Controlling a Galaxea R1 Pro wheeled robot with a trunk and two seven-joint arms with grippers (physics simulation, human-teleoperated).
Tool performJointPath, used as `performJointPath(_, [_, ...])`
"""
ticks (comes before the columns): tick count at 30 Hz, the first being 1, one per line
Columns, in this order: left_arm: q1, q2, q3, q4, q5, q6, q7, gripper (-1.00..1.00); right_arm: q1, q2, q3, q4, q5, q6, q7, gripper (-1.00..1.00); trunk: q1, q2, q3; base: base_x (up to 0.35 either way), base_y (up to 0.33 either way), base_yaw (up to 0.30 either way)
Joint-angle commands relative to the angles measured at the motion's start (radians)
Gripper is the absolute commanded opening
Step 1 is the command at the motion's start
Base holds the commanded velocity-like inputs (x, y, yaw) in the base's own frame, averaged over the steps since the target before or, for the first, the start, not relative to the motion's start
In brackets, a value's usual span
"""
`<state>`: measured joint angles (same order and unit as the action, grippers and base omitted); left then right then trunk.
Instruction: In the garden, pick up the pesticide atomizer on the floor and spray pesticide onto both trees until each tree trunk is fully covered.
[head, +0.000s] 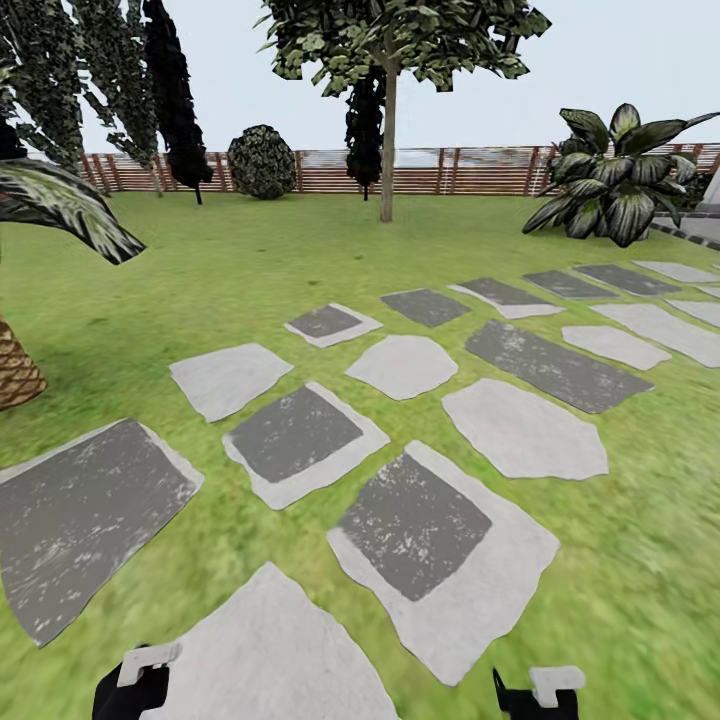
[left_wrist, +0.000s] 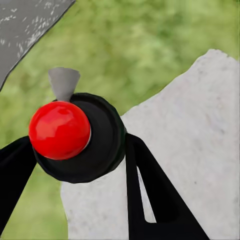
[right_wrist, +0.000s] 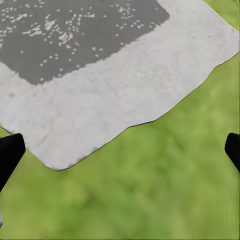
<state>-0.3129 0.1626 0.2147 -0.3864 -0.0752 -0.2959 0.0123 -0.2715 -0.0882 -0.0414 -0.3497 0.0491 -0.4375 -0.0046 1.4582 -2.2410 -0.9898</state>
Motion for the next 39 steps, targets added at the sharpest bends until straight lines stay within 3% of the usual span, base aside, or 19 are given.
performJointPath(1, [0.0,0.0,0.0,0.0,0.0,0.0,0.0,-1.0,0.0,0.0,0.0,0.0,0.0,0.0,0.0,1.0,0.0,0.0,0.0,0.339,0.0,0.0])
performJointPath(29, [0.0,0.0,0.0,0.001,0.0,0.0,0.0,-1.0,0.0,0.001,-0.002,-0.001,-0.004,-0.005,-0.001,1.0,0.0,0.0,0.0,0.339,0.0,0.0])
performJointPath(39, [0.0,0.0,0.0,0.001,0.0,0.0,0.0,-1.0,0.0,0.0,-0.002,0.001,-0.003,-0.053,-0.001,1.0,0.0,0.0,0.0,0.338,0.0,0.0])
